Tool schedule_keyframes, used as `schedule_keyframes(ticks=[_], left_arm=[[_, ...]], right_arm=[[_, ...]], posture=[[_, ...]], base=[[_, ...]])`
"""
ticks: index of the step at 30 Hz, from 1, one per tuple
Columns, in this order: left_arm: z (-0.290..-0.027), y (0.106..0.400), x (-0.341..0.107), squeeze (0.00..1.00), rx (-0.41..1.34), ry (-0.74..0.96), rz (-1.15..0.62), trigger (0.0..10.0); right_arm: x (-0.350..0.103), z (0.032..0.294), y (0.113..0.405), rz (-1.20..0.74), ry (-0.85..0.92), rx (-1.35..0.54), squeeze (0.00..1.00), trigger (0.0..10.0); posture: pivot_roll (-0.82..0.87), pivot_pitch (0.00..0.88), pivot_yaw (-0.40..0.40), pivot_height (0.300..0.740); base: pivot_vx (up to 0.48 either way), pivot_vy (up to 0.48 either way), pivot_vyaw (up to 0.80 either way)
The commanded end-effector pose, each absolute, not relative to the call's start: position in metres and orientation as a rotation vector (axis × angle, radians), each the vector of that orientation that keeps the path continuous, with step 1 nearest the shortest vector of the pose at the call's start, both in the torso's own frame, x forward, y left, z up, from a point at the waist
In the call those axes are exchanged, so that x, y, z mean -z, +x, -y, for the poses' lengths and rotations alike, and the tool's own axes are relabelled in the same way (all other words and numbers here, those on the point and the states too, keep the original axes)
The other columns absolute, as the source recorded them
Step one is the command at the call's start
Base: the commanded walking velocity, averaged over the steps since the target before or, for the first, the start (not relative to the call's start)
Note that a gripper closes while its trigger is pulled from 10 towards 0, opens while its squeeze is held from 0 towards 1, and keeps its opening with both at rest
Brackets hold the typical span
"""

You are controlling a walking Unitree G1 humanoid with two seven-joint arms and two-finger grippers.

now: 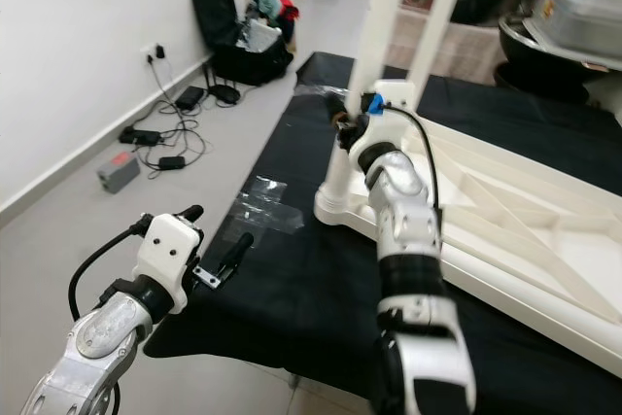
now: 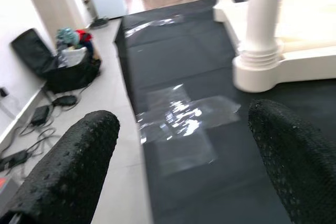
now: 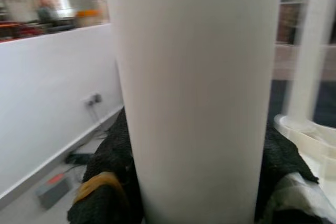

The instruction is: Building children table

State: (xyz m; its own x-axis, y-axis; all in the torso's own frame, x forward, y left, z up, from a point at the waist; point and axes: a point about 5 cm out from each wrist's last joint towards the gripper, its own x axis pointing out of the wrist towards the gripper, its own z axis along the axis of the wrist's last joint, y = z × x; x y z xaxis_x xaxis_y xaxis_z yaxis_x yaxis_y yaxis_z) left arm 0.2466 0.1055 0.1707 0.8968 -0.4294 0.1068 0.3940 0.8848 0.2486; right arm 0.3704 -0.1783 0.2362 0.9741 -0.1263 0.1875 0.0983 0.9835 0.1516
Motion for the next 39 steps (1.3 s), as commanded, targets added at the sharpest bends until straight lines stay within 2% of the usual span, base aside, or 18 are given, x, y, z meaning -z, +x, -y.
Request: schedule_keyframes(ticks=[1, 4, 9, 10, 13, 14, 16, 17, 19, 20, 24, 25, 28, 30, 31, 33, 37, 39], left_arm=[[-0.106, 0.246, -0.166, 0.00, 0.433, 0.226, 0.144, 10.0], [-0.105, 0.246, -0.166, 0.00, 0.433, 0.224, 0.145, 10.0], [-0.104, 0.246, -0.166, 0.00, 0.434, 0.224, 0.145, 10.0], [-0.105, 0.246, -0.166, 0.00, 0.433, 0.224, 0.144, 10.0], [-0.105, 0.245, -0.166, 0.00, 0.431, 0.224, 0.143, 10.0], [-0.105, 0.245, -0.165, 0.00, 0.430, 0.224, 0.143, 10.0], [-0.105, 0.245, -0.165, 0.00, 0.429, 0.224, 0.142, 10.0], [-0.105, 0.245, -0.165, 0.00, 0.428, 0.223, 0.141, 10.0], [-0.105, 0.245, -0.165, 0.00, 0.427, 0.222, 0.140, 10.0], [-0.105, 0.245, -0.164, 0.00, 0.428, 0.220, 0.140, 10.0], [-0.104, 0.244, -0.164, 0.00, 0.428, 0.219, 0.139, 10.0], [-0.104, 0.245, -0.164, 0.00, 0.429, 0.217, 0.139, 10.0], [-0.104, 0.245, -0.164, 0.00, 0.429, 0.217, 0.140, 10.0], [-0.104, 0.245, -0.165, 0.00, 0.427, 0.218, 0.141, 10.0], [-0.104, 0.245, -0.165, 0.00, 0.427, 0.218, 0.141, 10.0], [-0.104, 0.246, -0.165, 0.00, 0.426, 0.218, 0.142, 10.0], [-0.104, 0.245, -0.165, 0.00, 0.424, 0.218, 0.142, 10.0], [-0.105, 0.245, -0.165, 0.00, 0.424, 0.218, 0.141, 10.0]], right_arm=[[-0.201, 0.205, 0.354, 0.061, 0.193, 0.390, 0.00, 0.0], [-0.202, 0.190, 0.342, 0.090, 0.247, 0.454, 0.00, 0.0], [-0.197, 0.174, 0.340, 0.076, 0.274, 0.466, 0.00, 0.0], [-0.196, 0.165, 0.342, 0.070, 0.248, 0.417, 0.00, 10.0], [-0.197, 0.153, 0.346, 0.088, 0.210, 0.342, 0.00, 10.0], [-0.197, 0.154, 0.346, 0.089, 0.216, 0.342, 1.00, 10.0], [-0.198, 0.154, 0.345, 0.084, 0.219, 0.359, 1.00, 10.0], [-0.199, 0.156, 0.345, 0.077, 0.194, 0.370, 0.69, 10.0], [-0.200, 0.158, 0.344, 0.071, 0.175, 0.383, 0.69, 10.0], [-0.202, 0.160, 0.346, 0.074, 0.168, 0.378, 0.00, 10.0], [-0.206, 0.163, 0.349, 0.098, 0.145, 0.360, 0.00, 10.0], [-0.215, 0.167, 0.359, 0.147, 0.114, 0.273, 0.00, 10.0], [-0.220, 0.168, 0.365, 0.172, 0.141, 0.194, 0.00, 10.0], [-0.226, 0.164, 0.373, 0.194, 0.152, 0.005, 0.00, 10.0], [-0.226, 0.164, 0.373, 0.194, 0.152, 0.005, 0.00, 10.0], [-0.230, 0.163, 0.378, 0.199, 0.153, -0.150, 0.00, 10.0], [-0.232, 0.165, 0.380, 0.191, 0.128, -0.299, 0.00, 10.0], [-0.232, 0.166, 0.379, 0.167, 0.100, -0.502, 0.00, 10.0]], posture=[[0.11, 0.096, -0.044, 0.740], [0.11, 0.092, -0.046, 0.740], [0.12, 0.090, -0.050, 0.740], [0.12, 0.090, -0.053, 0.740], [0.11, 0.092, -0.056, 0.740], [0.11, 0.093, -0.055, 0.740], [0.11, 0.093, -0.055, 0.740], [0.11, 0.099, -0.057, 0.740], [0.11, 0.099, -0.057, 0.740], [0.11, 0.101, -0.057, 0.740], [0.11, 0.101, -0.057, 0.740], [0.11, 0.104, -0.057, 0.740], [0.11, 0.104, -0.057, 0.740], [0.11, 0.105, -0.058, 0.740], [0.11, 0.105, -0.058, 0.740], [0.11, 0.105, -0.060, 0.740], [0.11, 0.107, -0.058, 0.740], [0.11, 0.113, -0.060, 0.740]], base=[[0.000, 0.000, 0.00], [0.000, 0.000, 0.00], [0.000, 0.000, 0.00], [0.000, 0.000, 0.00], [0.000, 0.000, 0.00], [0.000, 0.000, 0.00], [0.000, 0.000, 0.00], [0.000, 0.000, 0.00], [0.000, 0.000, 0.00], [0.000, 0.000, 0.00], [0.000, 0.000, 0.00], [0.000, 0.000, 0.00], [0.000, 0.000, 0.00], [0.000, 0.000, 0.00], [0.000, 0.000, 0.00], [0.000, 0.000, 0.00], [0.000, 0.000, 0.00], [0.000, 0.000, 0.00]])
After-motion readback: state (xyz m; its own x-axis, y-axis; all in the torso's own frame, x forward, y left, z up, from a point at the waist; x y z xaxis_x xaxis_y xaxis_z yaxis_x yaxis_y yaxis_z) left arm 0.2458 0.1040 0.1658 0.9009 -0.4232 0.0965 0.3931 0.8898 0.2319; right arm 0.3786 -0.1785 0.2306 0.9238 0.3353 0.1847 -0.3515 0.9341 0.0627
